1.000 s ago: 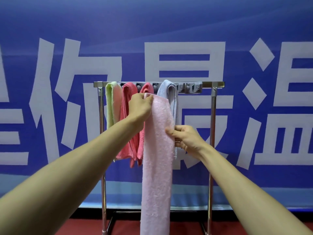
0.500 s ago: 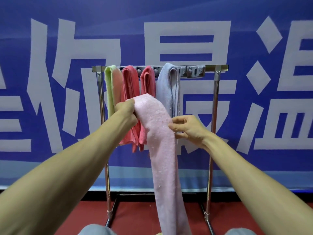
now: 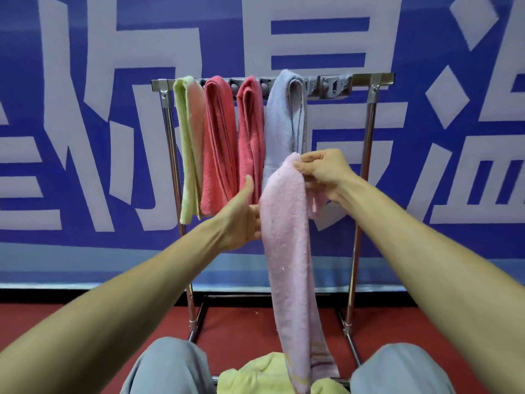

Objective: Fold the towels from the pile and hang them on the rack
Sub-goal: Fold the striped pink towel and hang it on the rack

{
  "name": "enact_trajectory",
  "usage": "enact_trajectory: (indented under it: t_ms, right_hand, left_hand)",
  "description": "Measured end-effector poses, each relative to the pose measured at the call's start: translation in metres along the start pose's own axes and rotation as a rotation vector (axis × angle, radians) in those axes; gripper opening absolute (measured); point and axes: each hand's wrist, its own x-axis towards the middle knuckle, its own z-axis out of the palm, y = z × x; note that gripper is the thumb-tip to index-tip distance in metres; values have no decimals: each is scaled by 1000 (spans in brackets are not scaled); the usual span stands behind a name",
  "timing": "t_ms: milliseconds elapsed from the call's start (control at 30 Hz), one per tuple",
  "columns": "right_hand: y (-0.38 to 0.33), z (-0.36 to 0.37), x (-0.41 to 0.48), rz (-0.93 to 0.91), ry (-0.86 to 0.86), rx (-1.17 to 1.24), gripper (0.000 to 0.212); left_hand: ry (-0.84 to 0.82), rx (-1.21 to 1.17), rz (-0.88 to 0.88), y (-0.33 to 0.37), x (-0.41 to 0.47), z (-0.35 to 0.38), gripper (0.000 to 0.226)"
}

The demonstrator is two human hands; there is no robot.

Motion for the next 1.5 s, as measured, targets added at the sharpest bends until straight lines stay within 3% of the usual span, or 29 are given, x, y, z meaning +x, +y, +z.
enact_trajectory:
  t_ms: [133,267,400,600,733,967,1167,1300,1500]
  right_hand:
    - [2,-5,2,88,50,72,8]
    - [5,-15,4,125,95,148,7]
    - [3,-27,2,132,6,228,18]
    - [9,-36,-6,203,-119,299,23]
    - [14,-39,-15,223,-250,108,45]
    - [24,-29,-19,208,-489,71,86]
    - [24,-21,-22,156,-531,138,67]
    - [20,-16,-25,117,-519,30,30]
    - [16,-8,-26,-56,-243,-265,11]
  left_hand:
    - [21,129,58,-11,-9,12,40]
    - [119,159,204,-5,-10,29,21]
    - [174,127,325,5,-7,41,24]
    - [233,97,359,27,-5,50,23]
    - [313,34,406,50,-2,54,13]
    - [363,-77,396,69,-8,48,15]
    - [394,111,414,71,-13,39,11]
    - [474,177,461,70,-7,33,13]
    - [616,220,469,61,4,21,17]
